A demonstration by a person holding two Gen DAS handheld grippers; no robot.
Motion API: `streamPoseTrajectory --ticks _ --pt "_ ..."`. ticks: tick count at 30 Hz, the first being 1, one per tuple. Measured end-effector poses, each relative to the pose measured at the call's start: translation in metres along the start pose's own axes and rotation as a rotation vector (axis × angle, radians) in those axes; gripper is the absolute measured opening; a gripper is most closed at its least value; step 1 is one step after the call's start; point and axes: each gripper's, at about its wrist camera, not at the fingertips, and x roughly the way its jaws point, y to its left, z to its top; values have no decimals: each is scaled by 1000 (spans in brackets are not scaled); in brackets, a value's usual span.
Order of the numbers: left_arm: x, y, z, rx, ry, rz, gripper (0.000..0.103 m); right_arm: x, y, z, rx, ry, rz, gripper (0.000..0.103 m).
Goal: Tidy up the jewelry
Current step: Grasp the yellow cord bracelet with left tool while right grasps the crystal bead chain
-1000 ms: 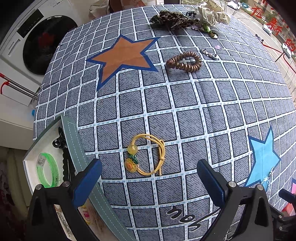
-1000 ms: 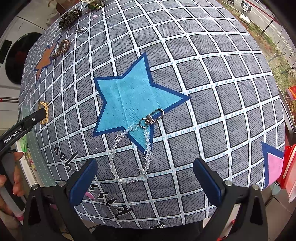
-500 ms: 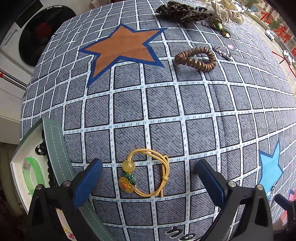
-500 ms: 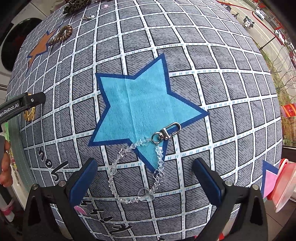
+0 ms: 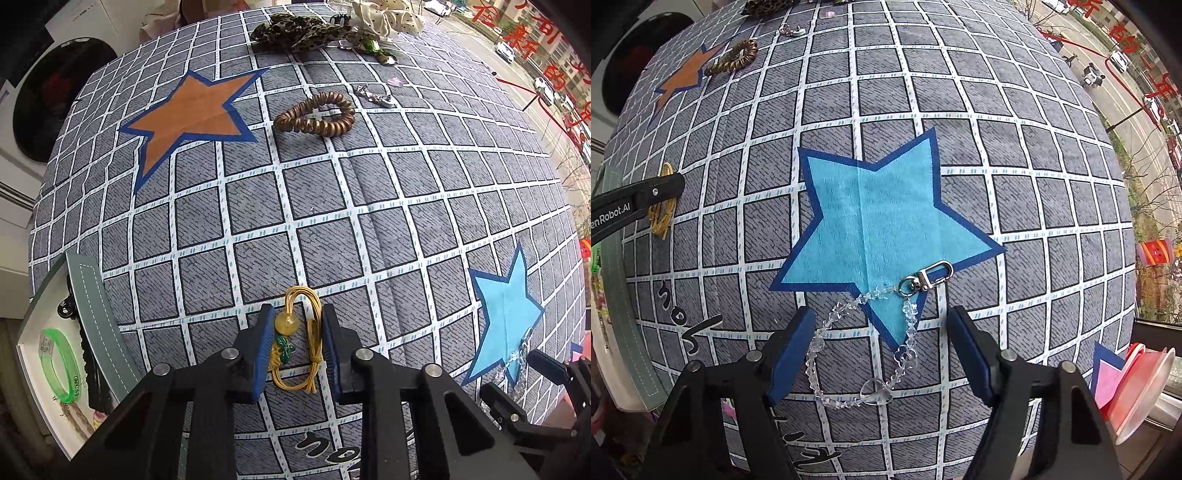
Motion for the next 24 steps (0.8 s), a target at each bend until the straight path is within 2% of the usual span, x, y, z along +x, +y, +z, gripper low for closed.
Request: streamPoseTrajectory --ticks 4,7,8,9,11,12,18,20,24 --pt "-2 -13 -1 25 6 -14 23 -7 10 0 -23 -4 4 49" --pt "-4 -19 -6 19 4 -30 22 -13 17 2 -21 -5 7 29" --pt "-8 -20 -15 15 0 -36 22 -14 18 3 -18 -6 10 16" --pt "-11 -17 -18 11 -3 -43 22 -18 14 4 -13 -4 15 11" --pt "-16 -13 -26 6 -8 -54 22 -22 8 6 4 -4 30 10" --pt "-20 -14 -32 5 -10 -58 22 -30 -10 7 11 -4 46 10" --pt "-44 -15 -62 -8 -24 -84 22 -41 -45 8 71 -16 183 9" --pt "-52 -15 -69 -8 -30 -92 22 -47 -57 6 83 -17 203 6" --pt "-71 -7 -81 -6 -44 -108 22 -53 -77 1 105 -16 224 6"
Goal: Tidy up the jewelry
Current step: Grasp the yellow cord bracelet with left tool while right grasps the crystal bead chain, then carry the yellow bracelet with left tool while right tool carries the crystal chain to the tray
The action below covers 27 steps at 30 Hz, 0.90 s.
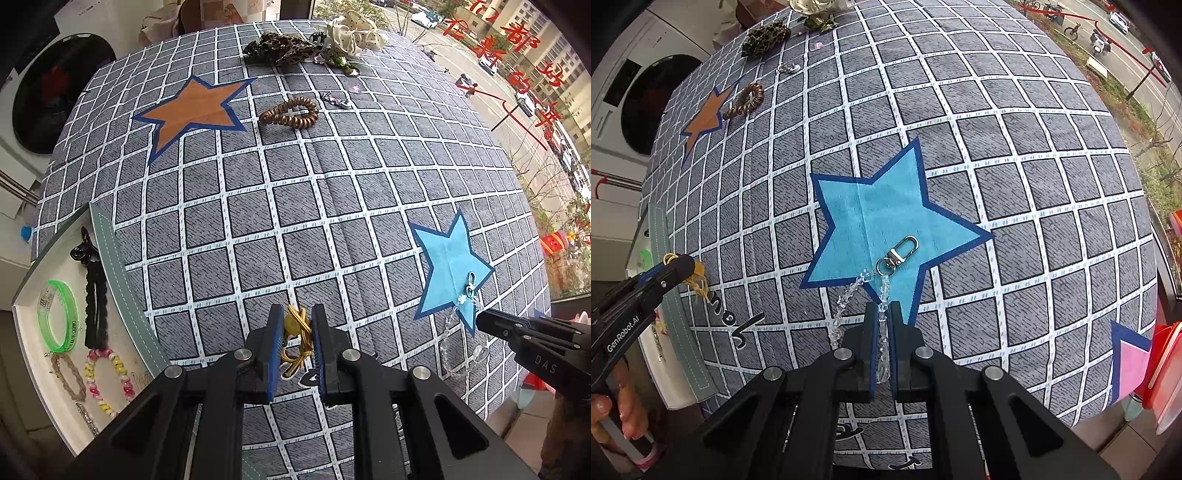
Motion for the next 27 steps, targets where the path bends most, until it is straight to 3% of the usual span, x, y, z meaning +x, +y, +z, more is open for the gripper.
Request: streamPoseTrajectory --ticks 14,19,23,27 --pt "-36 11 -36 -23 -9 -1 22 -47 -35 -29 9 -22 40 5" --pt "-46 22 -35 -51 -28 3 22 -50 -11 -36 -9 -44 50 5" --pt "-36 36 -14 -77 -41 11 22 -52 13 -24 -39 -58 61 5" --pt "-43 50 -22 -112 -54 21 22 -60 31 -20 -73 -71 74 5"
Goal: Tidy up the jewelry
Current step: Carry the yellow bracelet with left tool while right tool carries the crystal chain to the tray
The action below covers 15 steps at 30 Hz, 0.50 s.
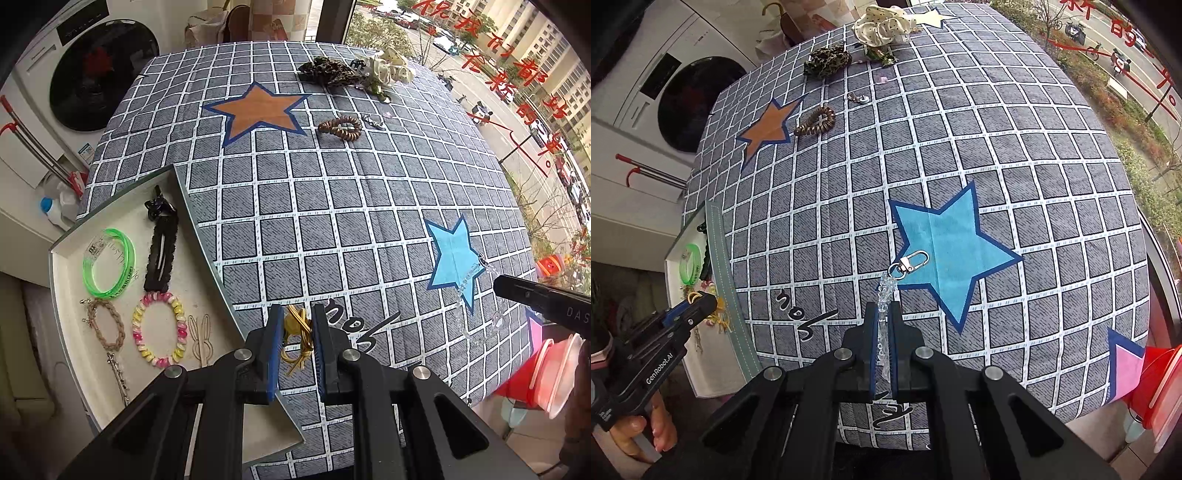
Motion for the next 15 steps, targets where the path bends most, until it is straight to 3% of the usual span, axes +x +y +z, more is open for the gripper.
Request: streamPoseTrajectory --ticks 15 --pt "-20 76 -43 -167 -12 69 22 -4 98 4 -192 0 90 5"
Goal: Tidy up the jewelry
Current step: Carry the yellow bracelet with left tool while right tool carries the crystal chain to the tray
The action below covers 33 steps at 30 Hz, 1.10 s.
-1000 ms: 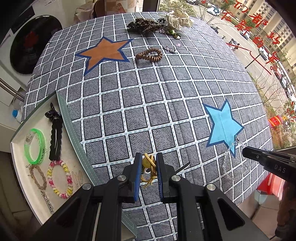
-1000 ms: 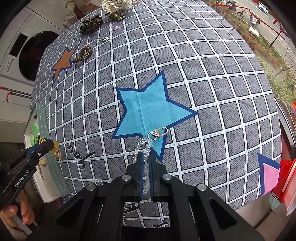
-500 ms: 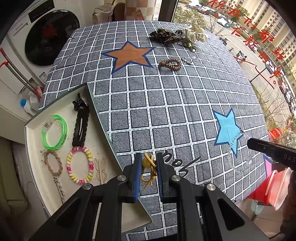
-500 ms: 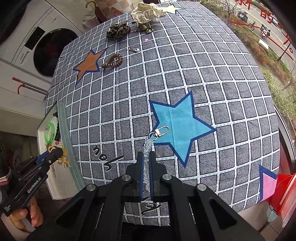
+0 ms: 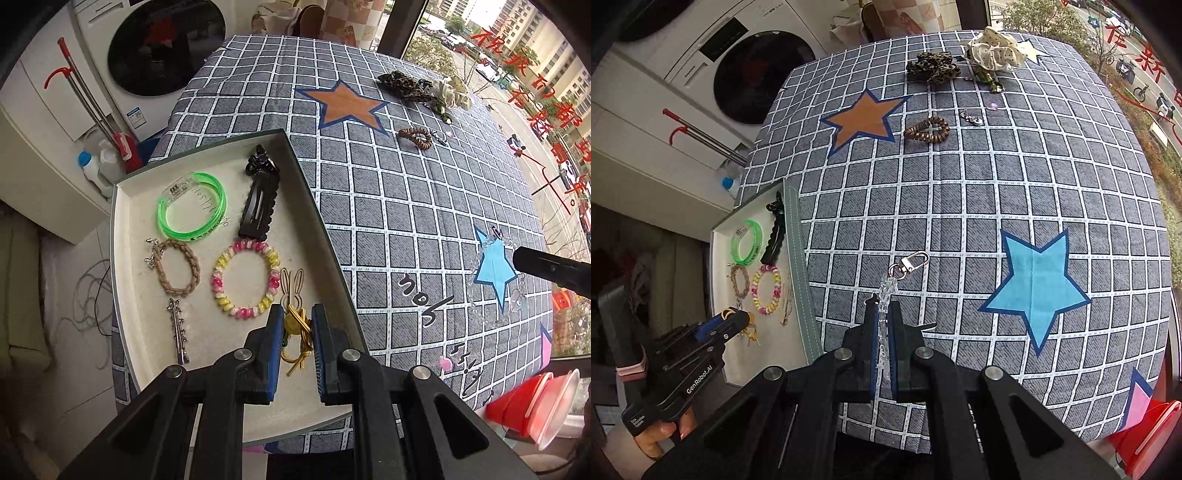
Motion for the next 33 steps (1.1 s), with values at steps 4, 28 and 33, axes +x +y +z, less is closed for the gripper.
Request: streamPoseTrajectory --ticks 4,28,33 --pt "-1 20 -10 -41 6 18 22 7 29 0 -59 18 30 5" --pt "29 69 -57 -147 85 60 22 88 134 -38 -275 236 143 5" --pt "39 68 -56 -142 93 65 22 107 133 -40 -283 268 109 5"
